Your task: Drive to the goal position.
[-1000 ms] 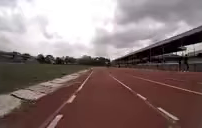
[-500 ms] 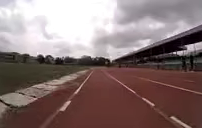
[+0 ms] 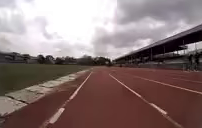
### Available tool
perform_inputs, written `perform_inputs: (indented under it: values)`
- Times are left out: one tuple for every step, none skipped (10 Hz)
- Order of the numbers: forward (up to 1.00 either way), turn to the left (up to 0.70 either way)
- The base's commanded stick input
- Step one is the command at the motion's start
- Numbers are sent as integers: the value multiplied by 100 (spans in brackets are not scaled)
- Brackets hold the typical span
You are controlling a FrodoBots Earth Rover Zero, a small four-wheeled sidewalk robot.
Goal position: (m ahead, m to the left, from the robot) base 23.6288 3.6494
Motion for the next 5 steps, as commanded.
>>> perform_inputs:
  values:
    - [70, 0]
    - [70, 0]
    - [70, 0]
    - [70, 0]
    - [70, 0]
